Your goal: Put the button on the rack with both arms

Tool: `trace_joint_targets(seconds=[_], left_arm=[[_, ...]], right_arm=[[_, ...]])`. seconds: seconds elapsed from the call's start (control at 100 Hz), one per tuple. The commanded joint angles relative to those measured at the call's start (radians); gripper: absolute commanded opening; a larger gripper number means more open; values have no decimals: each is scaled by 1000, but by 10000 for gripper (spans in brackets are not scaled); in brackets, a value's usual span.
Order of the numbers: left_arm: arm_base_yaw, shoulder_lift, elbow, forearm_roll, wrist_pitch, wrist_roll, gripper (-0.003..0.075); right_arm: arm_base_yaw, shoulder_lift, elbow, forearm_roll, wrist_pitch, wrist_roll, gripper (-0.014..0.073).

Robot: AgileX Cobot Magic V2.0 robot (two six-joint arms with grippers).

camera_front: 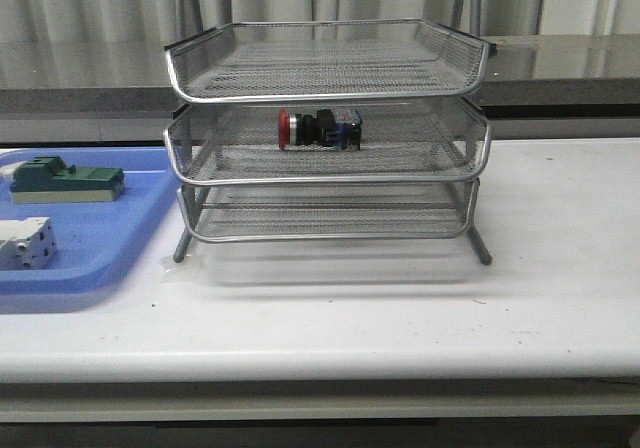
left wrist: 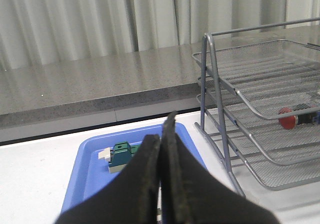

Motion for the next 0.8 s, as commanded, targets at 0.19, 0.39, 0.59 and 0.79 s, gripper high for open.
trace_joint_targets(seconds=[0.19, 0.39, 0.59, 0.79], left_arm=[[2, 8, -28, -16, -73, -7, -20], [2, 8, -28, -16, -73, -7, -20], [2, 8, -28, -16, -73, -7, -20], [2, 8, -28, -16, -73, -7, -20]], right_arm=[[-5, -6, -24, 9, -52, 1, -57], [-5, -6, -24, 9, -52, 1, -57], [-5, -6, -24, 13, -53, 1, -57], [-5, -17, 1, 24, -81, 1, -57]])
